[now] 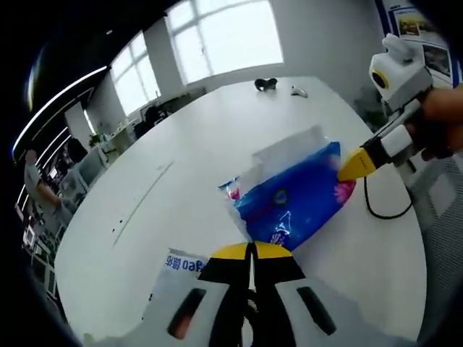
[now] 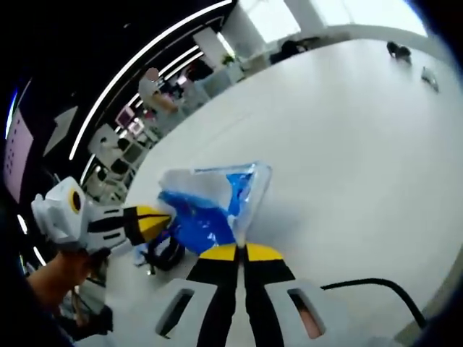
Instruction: Arrange the tabletop items into an orderly group along one side of the table until the central work area is clear of visible clutter.
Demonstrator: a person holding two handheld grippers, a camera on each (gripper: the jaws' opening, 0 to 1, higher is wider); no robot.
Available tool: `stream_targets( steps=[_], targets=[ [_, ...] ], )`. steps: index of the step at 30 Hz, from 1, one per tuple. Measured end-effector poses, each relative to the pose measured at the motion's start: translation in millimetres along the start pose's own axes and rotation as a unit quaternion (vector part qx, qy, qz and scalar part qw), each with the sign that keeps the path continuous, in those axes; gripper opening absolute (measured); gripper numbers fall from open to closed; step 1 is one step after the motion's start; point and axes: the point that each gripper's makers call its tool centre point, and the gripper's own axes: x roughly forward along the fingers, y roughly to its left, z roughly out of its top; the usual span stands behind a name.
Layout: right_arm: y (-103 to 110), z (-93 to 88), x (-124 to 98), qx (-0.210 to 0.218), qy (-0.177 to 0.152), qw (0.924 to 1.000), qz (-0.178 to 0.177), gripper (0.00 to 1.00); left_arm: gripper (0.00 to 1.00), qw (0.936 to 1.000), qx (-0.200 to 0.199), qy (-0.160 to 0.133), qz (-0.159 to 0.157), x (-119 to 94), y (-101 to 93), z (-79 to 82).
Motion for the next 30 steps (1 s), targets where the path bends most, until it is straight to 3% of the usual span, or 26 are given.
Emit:
stream_targets(
  steps=[6,13,27,30],
  targets=[
    [-30.7,2.0,-10.8,0.013,-0.002,0.9995,-0.028,0.00,0.00,0.9991,0.033,0.005,-0.028,20.5,-26.8,9.4],
    [-49.4,6.1,-10.4,0.019,-0.004,0.9989,-0.042,0.00,0.00,0.9991,0.023,0.008,-0.036,34.7,-36.1,14.7],
    [-82.2,7.0,-3.9,0.034,0.004,0.9969,-0.071,0.00,0.00,0.9984,-0.011,0.026,-0.048,59.6,-53.8,10.9],
    [-86.7,11.6,-3.3,0.043,-0.013,0.9968,-0.066,0.00,0.00,0.9984,-0.013,0.025,-0.049,62.9,-56.1,11.9]
  ],
)
